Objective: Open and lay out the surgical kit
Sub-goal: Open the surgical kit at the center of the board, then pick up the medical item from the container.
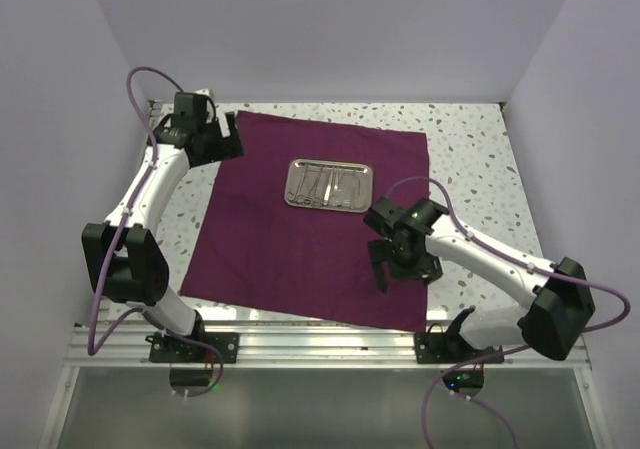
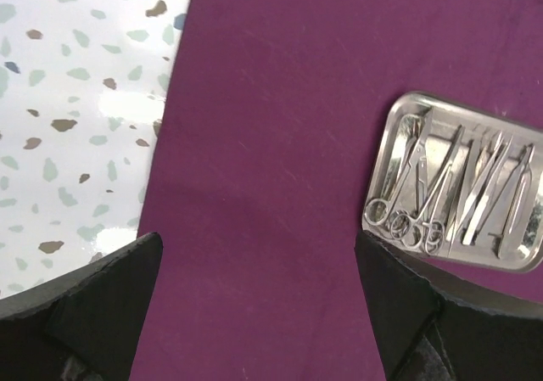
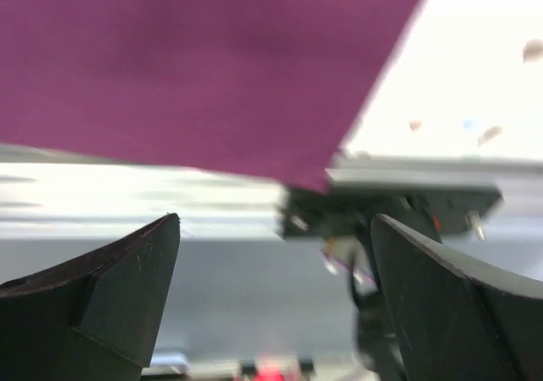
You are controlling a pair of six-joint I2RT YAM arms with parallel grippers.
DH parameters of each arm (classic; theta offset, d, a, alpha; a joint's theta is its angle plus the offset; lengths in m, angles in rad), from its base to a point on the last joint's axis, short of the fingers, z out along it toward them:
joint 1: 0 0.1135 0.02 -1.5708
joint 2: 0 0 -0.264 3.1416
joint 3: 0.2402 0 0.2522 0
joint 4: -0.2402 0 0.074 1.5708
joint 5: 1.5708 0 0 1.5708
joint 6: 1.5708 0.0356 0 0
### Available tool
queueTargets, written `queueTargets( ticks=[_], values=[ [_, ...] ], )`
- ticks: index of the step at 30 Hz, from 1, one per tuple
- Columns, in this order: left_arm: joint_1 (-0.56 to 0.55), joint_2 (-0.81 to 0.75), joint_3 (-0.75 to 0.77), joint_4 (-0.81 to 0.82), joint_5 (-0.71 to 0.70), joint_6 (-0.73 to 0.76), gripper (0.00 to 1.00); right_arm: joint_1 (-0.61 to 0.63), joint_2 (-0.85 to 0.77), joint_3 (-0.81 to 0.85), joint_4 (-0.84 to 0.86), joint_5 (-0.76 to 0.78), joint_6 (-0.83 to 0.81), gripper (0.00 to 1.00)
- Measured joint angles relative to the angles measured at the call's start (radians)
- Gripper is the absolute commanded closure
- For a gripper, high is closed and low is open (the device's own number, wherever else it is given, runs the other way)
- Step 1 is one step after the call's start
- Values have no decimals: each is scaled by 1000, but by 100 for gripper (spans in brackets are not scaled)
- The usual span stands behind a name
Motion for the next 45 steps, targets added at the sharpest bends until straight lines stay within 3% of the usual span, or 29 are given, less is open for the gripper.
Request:
queueTargets(
  ticks=[3, 5, 8, 9, 11, 13, 14, 16, 17, 19, 23, 28, 33, 45],
  values=[
    [1, -5, -47, 43, 53, 18, 1, -2, 100, 175, 56, 23, -11, 2],
    [1, -4, -70, 52, 111, 27, 15, -9, 196, 318, 94, 34, -34, 1],
    [0, 9, -70, 61, 187, 44, 21, -27, 378, 559, 134, 53, -76, 2],
    [-1, 8, -70, 63, 199, 48, 18, -33, 448, 653, 136, 55, -93, 2],
    [-3, -19, -97, 126, 225, 54, 0, -44, 566, 811, 171, 60, -132, 2],
    [-3, -110, -208, 237, 227, 40, 0, -58, 660, 930, 196, 61, -163, 2],
    [-1, -158, -259, 269, 228, 18, 5, -66, 700, 976, 205, 60, -172, 2],
    [11, -190, -311, 308, 295, -18, 28, -96, 781, 1069, 204, 45, -178, 2],
    [18, -174, -307, 313, 325, -30, 28, -116, 819, 1105, 206, 38, -179, 2],
    [24, -106, -292, 326, 352, -37, 27, -159, 875, 1146, 212, 31, -180, 6],
    [24, -68, -372, 301, 340, -38, 25, -249, 947, 1151, 216, 60, -188, 32],
    [24, -110, -397, 280, 320, -34, 26, -313, 999, 1162, 217, 84, -195, 40],
    [17, -152, -398, 280, 307, -32, 26, -320, 1079, 1220, 219, 87, -209, 59],
    [11, -155, -398, 245, 270, -11, 27, -340, 1196, 1307, 215, 103, -208, 64]
  ],
)
